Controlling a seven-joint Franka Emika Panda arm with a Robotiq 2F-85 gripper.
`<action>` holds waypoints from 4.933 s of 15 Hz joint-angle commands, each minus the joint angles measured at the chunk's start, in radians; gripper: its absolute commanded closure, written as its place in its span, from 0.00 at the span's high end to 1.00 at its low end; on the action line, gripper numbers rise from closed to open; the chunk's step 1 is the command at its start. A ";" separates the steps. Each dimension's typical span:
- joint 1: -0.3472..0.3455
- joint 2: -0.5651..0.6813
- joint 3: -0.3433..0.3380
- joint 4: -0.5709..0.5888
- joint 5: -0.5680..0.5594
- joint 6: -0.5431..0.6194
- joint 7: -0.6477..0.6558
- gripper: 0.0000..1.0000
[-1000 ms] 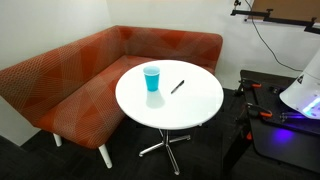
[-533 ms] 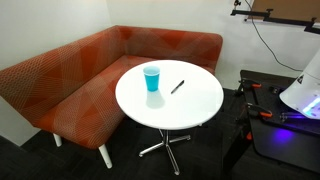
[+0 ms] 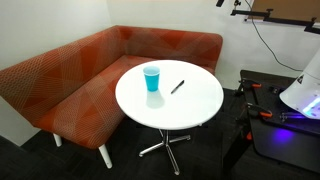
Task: Put the pen in the cup
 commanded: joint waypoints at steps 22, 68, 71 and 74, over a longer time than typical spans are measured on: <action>-0.047 0.422 0.138 0.119 0.044 0.160 -0.482 1.00; -0.252 0.965 0.305 0.172 0.016 0.553 -0.441 1.00; -0.272 0.992 0.321 0.209 0.022 0.544 -0.477 1.00; -0.283 1.023 0.331 0.245 0.027 0.533 -0.502 1.00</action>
